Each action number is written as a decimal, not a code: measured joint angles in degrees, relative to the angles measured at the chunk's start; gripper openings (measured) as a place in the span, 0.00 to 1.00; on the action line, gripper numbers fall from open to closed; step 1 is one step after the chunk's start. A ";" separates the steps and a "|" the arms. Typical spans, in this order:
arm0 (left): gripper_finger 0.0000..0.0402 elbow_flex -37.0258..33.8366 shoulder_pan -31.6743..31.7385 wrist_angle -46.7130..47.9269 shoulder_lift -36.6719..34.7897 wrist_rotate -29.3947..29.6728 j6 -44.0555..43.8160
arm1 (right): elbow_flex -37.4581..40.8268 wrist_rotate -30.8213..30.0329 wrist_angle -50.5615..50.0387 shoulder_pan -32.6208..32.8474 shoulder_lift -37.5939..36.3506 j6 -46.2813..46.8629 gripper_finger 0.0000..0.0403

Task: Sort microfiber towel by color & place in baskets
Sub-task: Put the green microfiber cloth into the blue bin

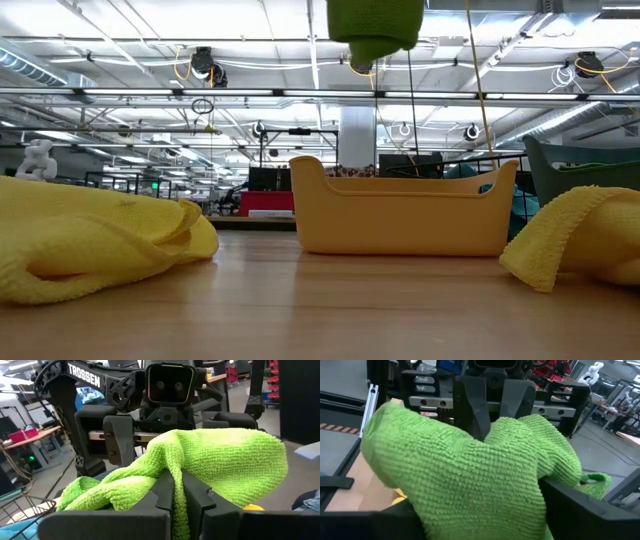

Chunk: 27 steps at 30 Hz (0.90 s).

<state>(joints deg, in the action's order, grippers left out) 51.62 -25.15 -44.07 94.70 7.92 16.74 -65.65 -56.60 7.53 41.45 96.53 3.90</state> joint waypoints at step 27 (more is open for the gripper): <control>0.56 0.02 -3.97 -1.49 -0.02 3.74 -2.45 | 0.00 -0.52 -12.93 6.35 -10.49 -7.78 0.03</control>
<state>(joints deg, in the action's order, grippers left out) 51.64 -29.12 -45.57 94.68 11.66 14.30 -65.65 -57.12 -5.40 47.80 86.04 -3.88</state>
